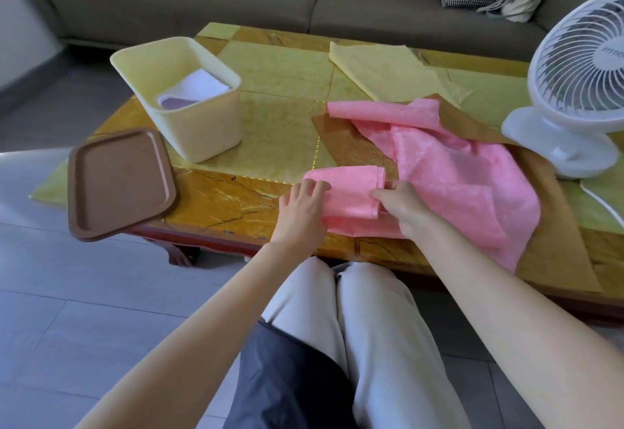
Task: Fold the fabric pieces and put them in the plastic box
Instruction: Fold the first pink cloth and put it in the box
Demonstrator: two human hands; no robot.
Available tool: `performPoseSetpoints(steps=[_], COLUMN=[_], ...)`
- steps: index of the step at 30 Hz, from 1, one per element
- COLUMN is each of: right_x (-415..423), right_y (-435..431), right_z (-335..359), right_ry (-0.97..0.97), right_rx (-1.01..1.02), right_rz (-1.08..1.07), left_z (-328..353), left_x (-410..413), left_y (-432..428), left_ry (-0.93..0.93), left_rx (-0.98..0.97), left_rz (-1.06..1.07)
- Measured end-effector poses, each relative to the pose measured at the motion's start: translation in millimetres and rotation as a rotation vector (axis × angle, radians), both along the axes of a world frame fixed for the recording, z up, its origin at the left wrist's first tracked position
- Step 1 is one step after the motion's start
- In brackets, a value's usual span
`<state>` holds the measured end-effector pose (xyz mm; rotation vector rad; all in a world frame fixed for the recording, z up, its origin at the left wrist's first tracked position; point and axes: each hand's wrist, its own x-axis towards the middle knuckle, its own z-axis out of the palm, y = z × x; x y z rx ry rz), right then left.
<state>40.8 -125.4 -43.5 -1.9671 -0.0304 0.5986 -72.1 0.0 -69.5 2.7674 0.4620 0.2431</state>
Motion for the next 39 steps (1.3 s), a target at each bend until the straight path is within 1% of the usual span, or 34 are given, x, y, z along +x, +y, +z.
performPoseSetpoints(steps=[2, 4, 7, 10, 14, 17, 21, 22, 24, 26, 27, 28, 30, 31, 32, 33, 34, 36, 37, 39], right_x=[7, 11, 11, 12, 11, 9, 11, 12, 12, 8, 5, 3, -4, -7, -10, -14, -18, -27, -29, -31], right_y=[-3, -5, -11, -19, -17, -16, -12, -11, -11, -10, -10, -11, -13, -14, -15, -16, -16, -17, -16, -11], right_z=[-2, -7, -17, -25, -32, -37, -40, -41, -41, -40, -39, -39, -38, -37, -36, -37, -37, -38, -38, -38], right_ry=[-0.061, -0.081, -0.089, -0.081, -0.155, -0.27, -0.32, -0.332, -0.357, -0.38, -0.407, -0.466, -0.689, -0.793, -0.855, -0.869, -0.838, -0.65, -0.566, -0.505], right_rx=[-0.062, -0.131, -0.262, -0.386, -0.424, -0.4, -0.391, -0.403, -0.421, -0.403, -0.409, -0.449, -0.581, -0.599, -0.583, -0.549, -0.518, -0.467, -0.454, -0.461], right_rz=[-0.002, 0.011, 0.051, 0.058, 0.073, 0.1, 0.126, 0.134, 0.13, 0.092, 0.076, 0.075, 0.13, 0.165, 0.215, 0.283, 0.359, 0.475, 0.498, 0.507], left_z=[-3, -4, -7, -13, -23, -28, -24, -21, -13, -6, -4, -2, -1, -1, -1, -1, 0, 3, 5, 15], left_x=[1, 4, 7, 5, -2, -3, -3, -3, 0, 5, 8, 12, 19, 22, 25, 28, 31, 35, 36, 38], left_y=[2, 0, -2, 3, 10, 13, 18, 19, 20, 21, 21, 21, 21, 21, 21, 20, 20, 18, 17, 16], left_ry=[0.001, -0.019, -0.048, -0.043, 0.051, 0.112, 0.152, 0.163, 0.169, 0.118, 0.088, 0.066, 0.054, 0.055, 0.058, 0.063, 0.068, 0.07, 0.058, 0.005], left_rx=[-0.017, -0.057, -0.097, 0.017, 0.185, 0.206, 0.189, 0.146, -0.04, -0.256, -0.321, -0.355, -0.38, -0.39, -0.412, -0.458, -0.518, -0.624, -0.654, -0.669], left_rz=[0.052, 0.099, 0.102, 0.058, -0.075, -0.133, -0.164, -0.172, -0.163, -0.115, -0.079, -0.038, 0.046, 0.082, 0.119, 0.161, 0.211, 0.295, 0.317, 0.314])
